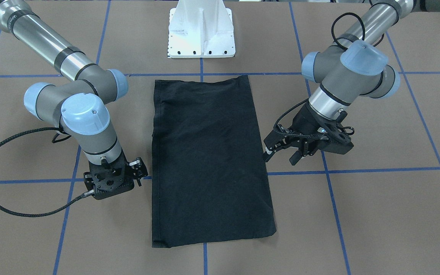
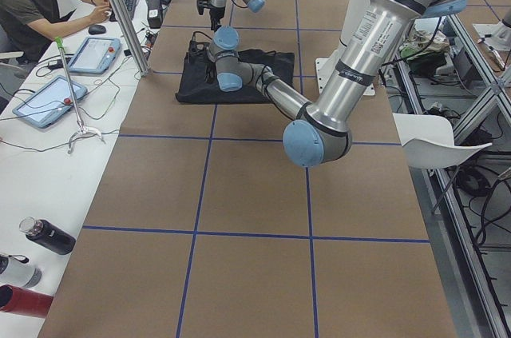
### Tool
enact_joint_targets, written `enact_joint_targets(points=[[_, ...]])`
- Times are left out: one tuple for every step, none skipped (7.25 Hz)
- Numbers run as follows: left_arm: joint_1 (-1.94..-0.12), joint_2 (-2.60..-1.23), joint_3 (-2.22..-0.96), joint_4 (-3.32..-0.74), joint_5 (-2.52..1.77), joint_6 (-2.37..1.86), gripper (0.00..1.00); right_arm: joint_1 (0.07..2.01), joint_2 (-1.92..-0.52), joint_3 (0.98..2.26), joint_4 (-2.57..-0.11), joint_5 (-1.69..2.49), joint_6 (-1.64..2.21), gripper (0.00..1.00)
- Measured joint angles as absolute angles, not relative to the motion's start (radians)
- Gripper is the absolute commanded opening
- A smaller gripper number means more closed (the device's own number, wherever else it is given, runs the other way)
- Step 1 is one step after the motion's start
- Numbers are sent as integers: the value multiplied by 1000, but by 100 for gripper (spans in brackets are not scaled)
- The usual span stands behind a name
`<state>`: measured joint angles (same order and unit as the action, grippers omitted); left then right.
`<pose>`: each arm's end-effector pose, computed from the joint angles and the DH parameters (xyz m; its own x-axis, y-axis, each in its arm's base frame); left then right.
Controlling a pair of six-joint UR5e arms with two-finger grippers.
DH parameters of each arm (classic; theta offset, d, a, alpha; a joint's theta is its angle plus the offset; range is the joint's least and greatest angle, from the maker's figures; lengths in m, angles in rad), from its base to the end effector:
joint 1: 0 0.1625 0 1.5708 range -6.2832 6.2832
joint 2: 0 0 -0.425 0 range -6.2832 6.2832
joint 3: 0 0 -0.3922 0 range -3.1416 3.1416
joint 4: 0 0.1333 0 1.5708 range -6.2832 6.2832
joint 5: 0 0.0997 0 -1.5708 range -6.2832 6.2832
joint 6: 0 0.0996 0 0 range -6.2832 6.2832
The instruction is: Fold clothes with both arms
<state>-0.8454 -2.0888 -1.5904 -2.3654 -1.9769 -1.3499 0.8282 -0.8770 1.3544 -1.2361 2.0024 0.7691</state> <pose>0.3674 -0.5560 0.2557 0.2478 0.0239 -0.9685 0.3879 0.9136 0.1218 -0.4426 -0.6177 0.2989 0.6569 -0.2495 0.7115 0.0117 0.9469 0.3213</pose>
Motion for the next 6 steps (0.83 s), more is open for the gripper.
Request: enact_joint_targets(points=[[-845, -2058, -1649, -2362, -2004, -1353, 100, 837, -910, 1412, -1219, 2062, 857, 100], [-845, -2019, -1698, -2359, -2041, -1368, 100, 840, -955, 1486, -1213, 2104, 941, 100], [-842, -1982, -1727, -2359, -2065, -1398, 100, 837, -997, 1557, -1209, 2141, 1038, 100], [-830, -1952, -1744, -2372, -2076, -1449, 100, 824, -1031, 1623, -1207, 2166, 1139, 100], [-800, -1926, -1764, -2396, -2076, -1521, 100, 796, -1062, 1687, -1204, 2175, 1230, 100], [-760, -1900, -1788, -2414, -2067, -1584, 100, 764, -1090, 1736, -1189, 2175, 1298, 100]])
